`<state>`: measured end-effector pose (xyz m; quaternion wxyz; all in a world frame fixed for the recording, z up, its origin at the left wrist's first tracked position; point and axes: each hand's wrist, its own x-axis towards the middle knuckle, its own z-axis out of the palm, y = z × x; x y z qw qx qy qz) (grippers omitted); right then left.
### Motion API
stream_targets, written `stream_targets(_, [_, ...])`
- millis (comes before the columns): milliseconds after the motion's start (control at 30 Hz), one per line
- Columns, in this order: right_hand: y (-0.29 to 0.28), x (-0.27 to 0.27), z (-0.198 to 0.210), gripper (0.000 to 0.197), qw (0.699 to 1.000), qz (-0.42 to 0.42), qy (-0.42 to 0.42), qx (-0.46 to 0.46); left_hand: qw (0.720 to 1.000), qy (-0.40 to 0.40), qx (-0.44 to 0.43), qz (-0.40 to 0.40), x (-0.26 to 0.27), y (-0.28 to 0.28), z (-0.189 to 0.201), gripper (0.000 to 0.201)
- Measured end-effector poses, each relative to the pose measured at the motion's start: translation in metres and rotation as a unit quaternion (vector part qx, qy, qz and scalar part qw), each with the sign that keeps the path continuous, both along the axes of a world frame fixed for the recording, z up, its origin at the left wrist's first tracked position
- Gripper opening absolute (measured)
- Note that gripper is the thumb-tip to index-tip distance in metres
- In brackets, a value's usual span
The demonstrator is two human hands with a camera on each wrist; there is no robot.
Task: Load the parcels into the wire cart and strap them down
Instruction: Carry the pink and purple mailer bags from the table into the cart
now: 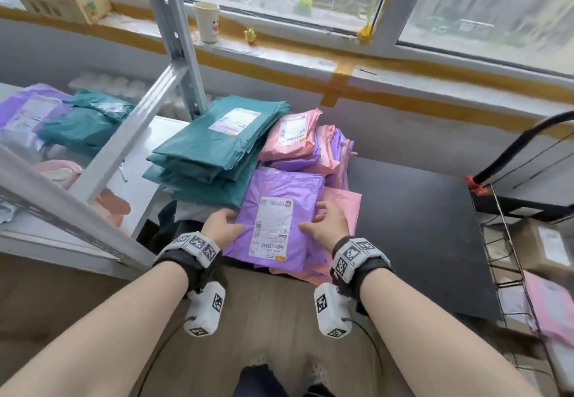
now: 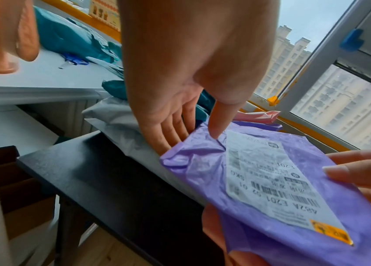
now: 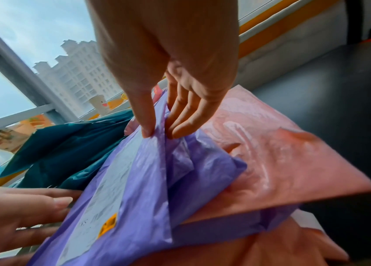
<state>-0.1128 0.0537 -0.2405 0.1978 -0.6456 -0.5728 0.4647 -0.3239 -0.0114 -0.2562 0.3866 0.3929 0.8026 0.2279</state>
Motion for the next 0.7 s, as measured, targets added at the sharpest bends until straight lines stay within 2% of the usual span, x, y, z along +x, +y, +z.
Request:
stream_targets(167, [-0.006,0.007,0.002,0.048,1.0,-0.018,0.021,0.006,0.998,-0.053,0.018,0.008,-0.005,0.0,0.004,0.044])
stream_targets(367, [-0.018,0.034,0.006,0.052,0.996,-0.021,0.086,0.018,0.989,-0.143,0.012,0.023,0.012,-0.008,0.018,0.043])
stream_targets(533, [-0.034,0.091,0.017,0.053,0.991,-0.017,0.127,0.042,0.989,-0.144,0.034,0.002,0.061,-0.014,0.043,0.039])
stream_targets(700, [-0.053,0.178,0.027,0.054,0.985,-0.047,0.149,0.07,0.986,-0.154,0.056,-0.041,0.145,-0.009,0.068,0.038])
